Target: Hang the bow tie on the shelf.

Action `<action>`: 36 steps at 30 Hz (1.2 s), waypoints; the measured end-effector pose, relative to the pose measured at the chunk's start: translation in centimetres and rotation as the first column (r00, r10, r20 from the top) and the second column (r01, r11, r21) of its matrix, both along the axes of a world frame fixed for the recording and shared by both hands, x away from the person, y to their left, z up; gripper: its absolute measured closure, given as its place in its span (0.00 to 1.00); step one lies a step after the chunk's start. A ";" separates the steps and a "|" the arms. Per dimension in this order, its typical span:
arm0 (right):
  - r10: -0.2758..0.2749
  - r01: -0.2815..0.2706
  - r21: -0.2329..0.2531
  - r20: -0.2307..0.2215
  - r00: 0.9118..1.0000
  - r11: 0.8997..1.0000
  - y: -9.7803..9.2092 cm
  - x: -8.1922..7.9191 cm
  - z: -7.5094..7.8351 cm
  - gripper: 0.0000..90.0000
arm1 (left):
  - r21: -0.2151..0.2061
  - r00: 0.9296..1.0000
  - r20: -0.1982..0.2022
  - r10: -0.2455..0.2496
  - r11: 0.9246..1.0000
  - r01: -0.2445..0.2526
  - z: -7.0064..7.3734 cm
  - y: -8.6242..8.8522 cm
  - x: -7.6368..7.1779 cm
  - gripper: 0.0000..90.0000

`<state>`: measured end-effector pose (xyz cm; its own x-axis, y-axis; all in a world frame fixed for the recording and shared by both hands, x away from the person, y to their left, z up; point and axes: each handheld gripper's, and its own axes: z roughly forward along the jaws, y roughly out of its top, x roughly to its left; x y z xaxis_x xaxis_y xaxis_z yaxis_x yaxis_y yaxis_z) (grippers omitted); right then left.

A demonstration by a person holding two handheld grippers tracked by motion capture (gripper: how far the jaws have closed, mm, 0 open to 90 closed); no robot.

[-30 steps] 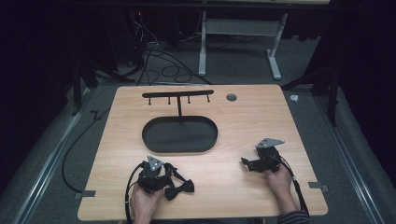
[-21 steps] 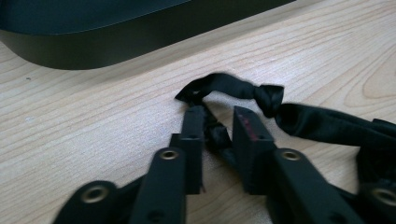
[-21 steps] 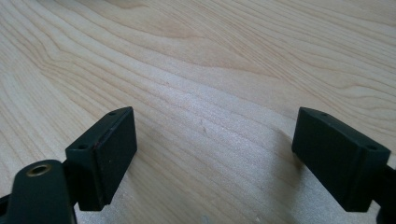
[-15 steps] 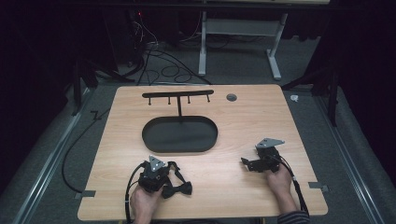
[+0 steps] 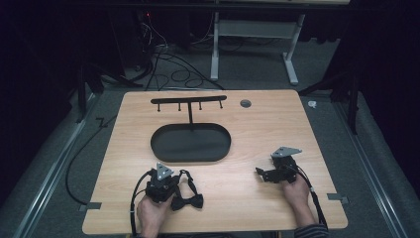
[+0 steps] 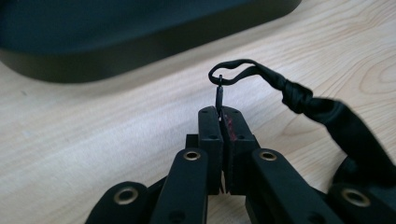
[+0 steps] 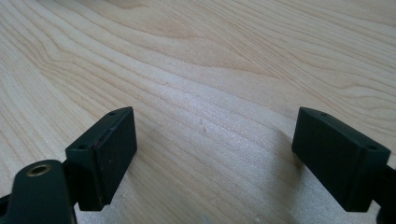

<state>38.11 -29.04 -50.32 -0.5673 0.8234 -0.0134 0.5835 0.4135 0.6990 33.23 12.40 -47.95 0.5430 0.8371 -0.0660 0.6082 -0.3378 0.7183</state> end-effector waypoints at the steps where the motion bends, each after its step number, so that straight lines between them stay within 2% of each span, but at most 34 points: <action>1: -0.001 0.001 0.000 0.000 1.000 1.000 0.0 0.0 0.0 0.16 | -0.004 1.000 0.008 -0.001 1.000 0.001 0.3 0.0 0.0 0.98; 6: 0.000 0.000 0.000 0.000 1.000 1.000 0.0 0.0 0.0 0.16 | -0.049 0.998 0.054 -0.015 0.999 0.017 2.1 0.0 -0.1 0.98; 13: 0.000 0.000 0.000 0.000 1.000 1.000 0.0 0.0 0.0 0.16 | -0.051 0.992 0.122 -0.035 0.998 0.042 4.5 -0.3 -0.3 0.98; 16: 0.000 0.000 0.000 0.000 1.000 1.000 0.0 0.0 0.0 0.16 | -0.069 0.988 0.151 -0.040 0.996 0.051 5.4 -0.5 -0.2 0.98; 19: 0.000 0.000 0.000 0.000 1.000 1.000 0.0 0.0 0.0 0.16 | -0.077 0.980 0.195 -0.043 0.995 0.059 6.2 -0.7 -0.3 0.98; 27: 0.000 0.000 0.000 0.000 1.000 1.000 0.0 0.0 0.0 0.16 | -0.071 0.977 0.204 -0.064 0.994 0.080 7.5 -1.1 1.1 0.98; 32: -0.001 0.001 0.001 0.002 1.000 1.000 0.0 0.0 0.0 0.16 | -0.022 0.972 0.210 -0.109 0.993 0.116 8.4 -1.9 1.9 0.98; 36: 0.000 0.000 0.001 0.002 1.000 1.000 0.0 0.0 0.0 0.16 | -0.039 0.970 0.219 -0.110 0.992 0.121 9.0 -2.0 2.8 0.98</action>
